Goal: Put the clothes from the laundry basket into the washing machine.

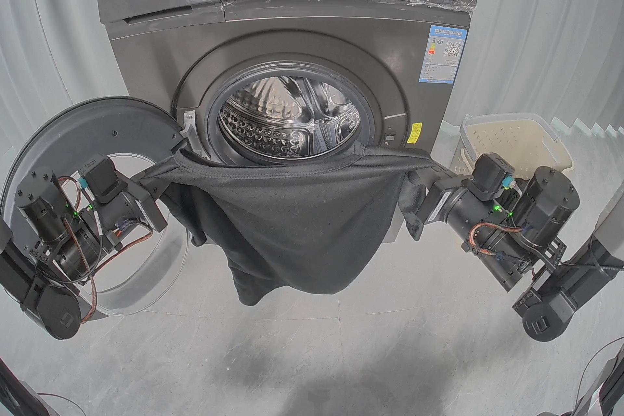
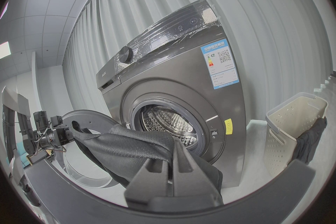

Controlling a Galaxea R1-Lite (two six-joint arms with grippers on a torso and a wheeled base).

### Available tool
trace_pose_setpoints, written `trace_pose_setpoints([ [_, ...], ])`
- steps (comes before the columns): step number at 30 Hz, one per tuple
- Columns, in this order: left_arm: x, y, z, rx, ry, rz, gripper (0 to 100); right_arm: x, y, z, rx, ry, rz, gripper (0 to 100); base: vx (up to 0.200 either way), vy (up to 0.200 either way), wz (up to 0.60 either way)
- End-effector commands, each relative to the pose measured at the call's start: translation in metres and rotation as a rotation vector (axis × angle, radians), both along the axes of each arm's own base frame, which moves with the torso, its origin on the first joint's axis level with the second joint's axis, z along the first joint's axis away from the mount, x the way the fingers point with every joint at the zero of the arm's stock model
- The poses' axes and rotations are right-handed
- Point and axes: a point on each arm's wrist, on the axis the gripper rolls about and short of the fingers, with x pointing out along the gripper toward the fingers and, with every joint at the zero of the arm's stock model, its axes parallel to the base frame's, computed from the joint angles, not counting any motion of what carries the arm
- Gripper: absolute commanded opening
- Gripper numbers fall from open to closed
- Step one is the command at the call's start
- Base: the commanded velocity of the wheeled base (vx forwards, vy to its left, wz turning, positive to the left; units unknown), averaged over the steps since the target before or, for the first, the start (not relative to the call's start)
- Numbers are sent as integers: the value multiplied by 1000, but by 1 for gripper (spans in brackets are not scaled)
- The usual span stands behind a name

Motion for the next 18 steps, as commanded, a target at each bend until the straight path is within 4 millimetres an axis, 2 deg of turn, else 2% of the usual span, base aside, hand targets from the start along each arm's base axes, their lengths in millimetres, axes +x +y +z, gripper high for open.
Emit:
trace_pose_setpoints([
  [1, 0, 0, 2, -2, -8, 0, 0, -4, -3, 10, 17, -29, -1, 0, 0, 0, 0],
  [18, -2, -2, -1, 3, 6, -6, 0, -3, -2, 13, 26, -38, -2, 0, 0, 0, 0],
])
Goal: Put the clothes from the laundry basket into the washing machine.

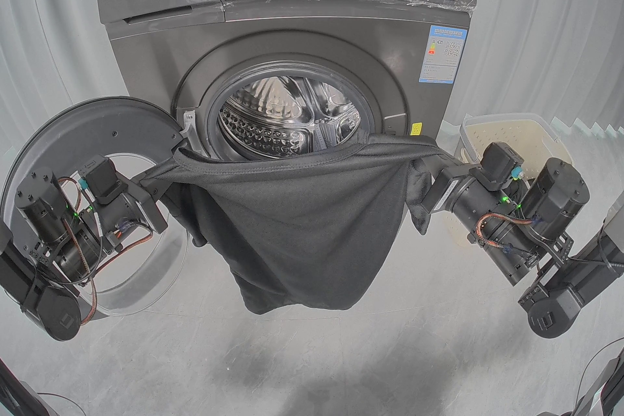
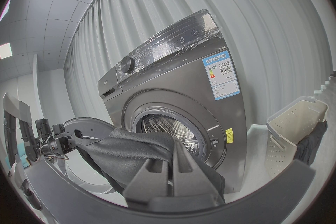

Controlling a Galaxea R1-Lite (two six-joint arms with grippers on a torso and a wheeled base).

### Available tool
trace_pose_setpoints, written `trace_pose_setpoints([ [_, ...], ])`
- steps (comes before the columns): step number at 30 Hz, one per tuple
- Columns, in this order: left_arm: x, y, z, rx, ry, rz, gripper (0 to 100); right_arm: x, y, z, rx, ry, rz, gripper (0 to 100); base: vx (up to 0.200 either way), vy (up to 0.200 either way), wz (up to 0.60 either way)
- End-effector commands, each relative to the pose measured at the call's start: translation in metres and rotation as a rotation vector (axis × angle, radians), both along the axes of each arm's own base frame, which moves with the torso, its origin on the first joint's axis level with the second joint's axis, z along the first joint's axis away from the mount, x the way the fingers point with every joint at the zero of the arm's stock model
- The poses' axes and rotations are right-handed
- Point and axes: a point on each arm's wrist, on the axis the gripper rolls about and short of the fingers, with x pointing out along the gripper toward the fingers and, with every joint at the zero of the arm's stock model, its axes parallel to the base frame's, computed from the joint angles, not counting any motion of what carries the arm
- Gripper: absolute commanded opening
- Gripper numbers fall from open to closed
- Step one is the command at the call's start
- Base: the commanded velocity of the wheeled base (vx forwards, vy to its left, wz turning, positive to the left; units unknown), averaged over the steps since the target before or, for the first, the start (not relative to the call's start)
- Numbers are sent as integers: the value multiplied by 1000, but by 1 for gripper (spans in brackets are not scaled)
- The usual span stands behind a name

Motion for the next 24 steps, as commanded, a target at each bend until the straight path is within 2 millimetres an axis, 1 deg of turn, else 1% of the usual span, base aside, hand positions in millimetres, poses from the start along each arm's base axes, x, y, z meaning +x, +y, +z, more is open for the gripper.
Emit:
trace_pose_setpoints([
  [1, -1, -2, -1, 1, 5, -7, 0, 0, 0, -1, -2, 4, 0, 0, 0, 0, 0],
  [5, -1, -3, -2, 3, 8, -10, 0, -1, 0, -3, -6, 11, 4, 0, 0, 0, 0],
  [6, -3, -8, -6, 6, 22, -30, 0, -3, 3, -7, -13, 28, 14, 0, 0, 0, 0],
  [8, -5, -13, -9, 8, 38, -50, 0, -6, 4, -12, -25, 45, 21, 0, 0, 0, 0],
  [10, -9, -22, -16, 15, 67, -85, 0, -13, 4, -23, -54, 85, 36, 0, 0, 0, 0],
  [14, -9, -42, -25, 19, 101, -116, 0, -18, 18, -47, -101, 158, 83, 0, 0, 0, 0],
  [15, -9, -43, -26, 20, 104, -116, 0, -18, 19, -49, -104, 161, 85, 0, 0, 0, 0],
  [16, -8, -49, -28, 19, 114, -123, 0, -18, 22, -53, -112, 173, 93, 0, 0, 0, 0],
  [17, -8, -49, -28, 19, 114, -123, 0, -18, 22, -53, -112, 173, 93, 0, 0, 0, 0],
  [19, 3, -56, -33, 28, 110, -129, 0, -14, 27, -65, -134, 197, 98, 0, 0, 0, 0],
  [20, 7, -58, -32, 27, 102, -127, 0, -14, 30, -71, -147, 212, 104, 100, 0, 0, 0],
  [21, 11, -59, -30, 24, 86, -123, 0, -15, 32, -77, -162, 228, 111, 100, 0, 0, 0],
  [24, 17, -61, -22, 11, 49, -110, 0, -18, 39, -85, -177, 249, 134, 100, 0, 0, 0],
])
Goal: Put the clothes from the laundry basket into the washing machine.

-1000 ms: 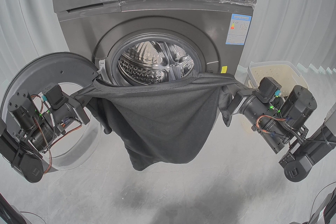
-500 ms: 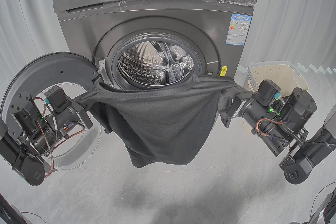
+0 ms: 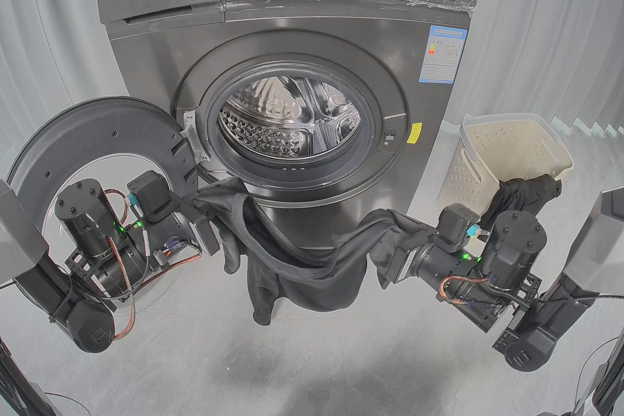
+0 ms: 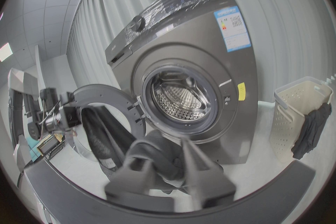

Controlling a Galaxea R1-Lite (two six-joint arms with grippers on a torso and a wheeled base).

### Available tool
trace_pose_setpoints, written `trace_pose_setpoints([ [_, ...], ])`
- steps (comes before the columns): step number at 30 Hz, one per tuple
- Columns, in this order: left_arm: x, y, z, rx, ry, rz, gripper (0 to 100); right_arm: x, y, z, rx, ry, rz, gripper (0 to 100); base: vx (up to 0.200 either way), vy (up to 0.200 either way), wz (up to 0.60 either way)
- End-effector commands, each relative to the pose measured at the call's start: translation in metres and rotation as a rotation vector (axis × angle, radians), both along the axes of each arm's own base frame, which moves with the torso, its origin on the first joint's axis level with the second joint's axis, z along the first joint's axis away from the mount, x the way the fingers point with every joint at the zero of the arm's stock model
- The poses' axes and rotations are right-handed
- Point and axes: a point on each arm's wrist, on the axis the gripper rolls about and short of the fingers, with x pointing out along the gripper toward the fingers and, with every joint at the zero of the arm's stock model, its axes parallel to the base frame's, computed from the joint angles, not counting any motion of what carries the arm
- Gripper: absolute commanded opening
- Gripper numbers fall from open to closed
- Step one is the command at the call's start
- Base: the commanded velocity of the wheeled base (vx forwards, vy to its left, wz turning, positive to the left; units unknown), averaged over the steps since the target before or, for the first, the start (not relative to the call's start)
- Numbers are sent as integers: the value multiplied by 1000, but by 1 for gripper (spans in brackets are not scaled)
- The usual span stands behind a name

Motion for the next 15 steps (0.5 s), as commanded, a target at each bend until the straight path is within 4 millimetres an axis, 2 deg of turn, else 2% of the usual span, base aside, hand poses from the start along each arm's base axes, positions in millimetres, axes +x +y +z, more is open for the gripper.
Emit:
trace_pose_setpoints([
  [1, 12, -7, -2, -1, -12, 4, 0, -5, 14, -29, -63, 75, 46, 100, 0, 0, 0],
  [6, 11, -17, 2, -4, -28, -13, 0, -16, 19, -46, -115, 127, 82, 100, 0, 0, 0],
  [8, 15, -23, 10, -28, -62, 15, 0, -22, 22, -62, -156, 172, 103, 100, 0, 0, 0],
  [15, 29, -35, 11, -55, -79, 58, 0, -34, 34, -83, -210, 220, 159, 100, 0, 0, 0],
])
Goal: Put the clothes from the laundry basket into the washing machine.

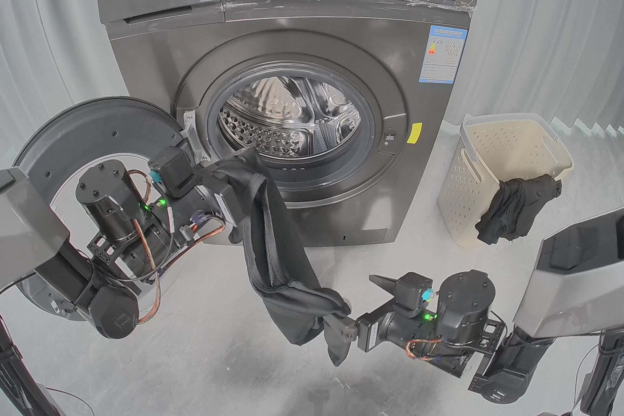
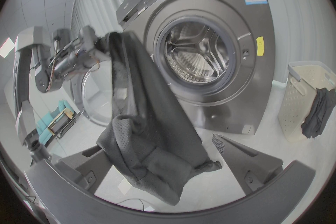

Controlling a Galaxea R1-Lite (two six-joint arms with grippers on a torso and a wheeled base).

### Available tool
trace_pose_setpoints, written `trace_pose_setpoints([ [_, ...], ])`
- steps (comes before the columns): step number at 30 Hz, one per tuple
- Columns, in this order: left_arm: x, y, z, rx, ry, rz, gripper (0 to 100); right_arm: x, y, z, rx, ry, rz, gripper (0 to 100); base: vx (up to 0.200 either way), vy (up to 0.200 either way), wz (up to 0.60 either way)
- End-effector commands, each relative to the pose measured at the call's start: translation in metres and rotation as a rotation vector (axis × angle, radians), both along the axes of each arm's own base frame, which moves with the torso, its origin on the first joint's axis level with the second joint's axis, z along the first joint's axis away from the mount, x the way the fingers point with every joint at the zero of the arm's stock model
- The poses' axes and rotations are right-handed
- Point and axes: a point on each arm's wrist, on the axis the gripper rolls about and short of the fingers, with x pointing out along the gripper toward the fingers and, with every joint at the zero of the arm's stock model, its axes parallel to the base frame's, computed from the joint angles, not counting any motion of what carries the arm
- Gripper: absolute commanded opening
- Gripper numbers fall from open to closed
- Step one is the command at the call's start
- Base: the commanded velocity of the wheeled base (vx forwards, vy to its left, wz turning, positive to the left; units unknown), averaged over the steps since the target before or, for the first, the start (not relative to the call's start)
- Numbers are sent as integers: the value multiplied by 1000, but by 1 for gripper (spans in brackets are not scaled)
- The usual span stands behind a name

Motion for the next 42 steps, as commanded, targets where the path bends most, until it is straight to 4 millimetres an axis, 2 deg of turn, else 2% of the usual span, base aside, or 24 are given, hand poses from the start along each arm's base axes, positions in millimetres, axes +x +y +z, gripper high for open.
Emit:
trace_pose_setpoints([
  [1, 8, -9, -1, -11, -8, -2, 0, -8, 9, -23, -57, 52, 41, 100, 0, 0, 0],
  [5, 8, -11, 1, -20, -13, -3, 0, -3, 15, -32, -63, 55, 39, 100, 0, 0, 0],
  [14, 0, -20, 4, -25, -19, -39, 0, 34, 44, -39, 9, -21, 37, 100, 0, 0, 0],
  [23, -6, -23, 9, -33, -30, -56, 0, 69, 50, -51, 24, -73, 30, 100, 0, 0, 0],
  [32, -11, -20, 14, -37, -39, -58, 0, 88, 55, -49, 57, -121, 18, 100, 0, 0, 0],
  [42, -15, -18, 16, -39, -42, -58, 0, 89, 66, -53, 71, -135, 123, 100, 0, 0, 0],
])
